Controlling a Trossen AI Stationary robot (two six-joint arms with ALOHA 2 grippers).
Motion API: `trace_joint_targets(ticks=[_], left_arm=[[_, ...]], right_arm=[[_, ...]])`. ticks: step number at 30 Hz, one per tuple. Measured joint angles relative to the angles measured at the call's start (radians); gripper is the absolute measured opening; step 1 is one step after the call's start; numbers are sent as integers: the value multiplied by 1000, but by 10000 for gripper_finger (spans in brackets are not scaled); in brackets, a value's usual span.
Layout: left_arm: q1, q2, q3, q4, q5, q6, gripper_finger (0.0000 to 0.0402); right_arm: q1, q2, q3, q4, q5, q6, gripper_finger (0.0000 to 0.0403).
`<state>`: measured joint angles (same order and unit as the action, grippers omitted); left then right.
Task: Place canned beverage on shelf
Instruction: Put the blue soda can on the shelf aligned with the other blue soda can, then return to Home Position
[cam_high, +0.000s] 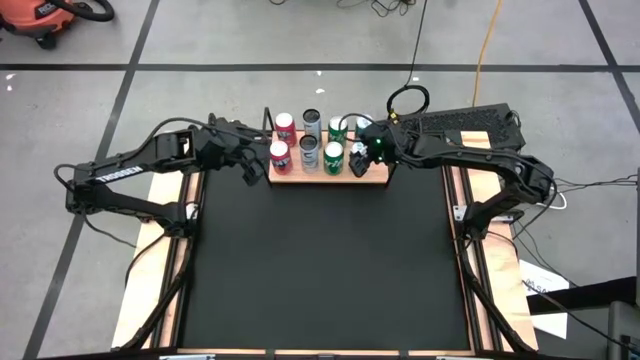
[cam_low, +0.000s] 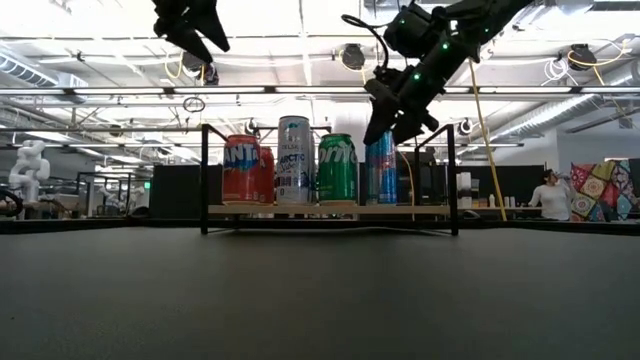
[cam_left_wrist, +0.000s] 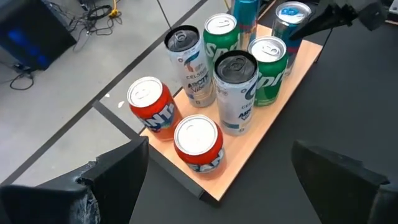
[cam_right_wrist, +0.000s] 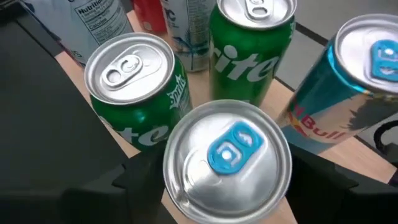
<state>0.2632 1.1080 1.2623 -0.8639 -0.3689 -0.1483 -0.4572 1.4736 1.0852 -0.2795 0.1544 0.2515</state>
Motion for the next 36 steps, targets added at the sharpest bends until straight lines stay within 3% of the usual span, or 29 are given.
trace_joint_targets(ticks=[13, 19, 25, 30, 36], left_arm=[[28, -17, -1, 74, 7, 27, 384], [30, -60, -1, 268, 131, 55, 384], [30, -75, -1, 426, 134, 12, 384], [30, -52, -1, 525, 194, -23, 341], [25, 9, -4, 643, 319, -44, 213]], right_arm=[[-4, -111, -1, -20, 29, -5, 316], [-4, -265, -1, -21, 29, 42, 315], [18, -435, -1, -20, -23, 117, 311], [85, -510, -1, -21, -28, 129, 245], [198, -483, 0, 53, -56, 124, 84]])
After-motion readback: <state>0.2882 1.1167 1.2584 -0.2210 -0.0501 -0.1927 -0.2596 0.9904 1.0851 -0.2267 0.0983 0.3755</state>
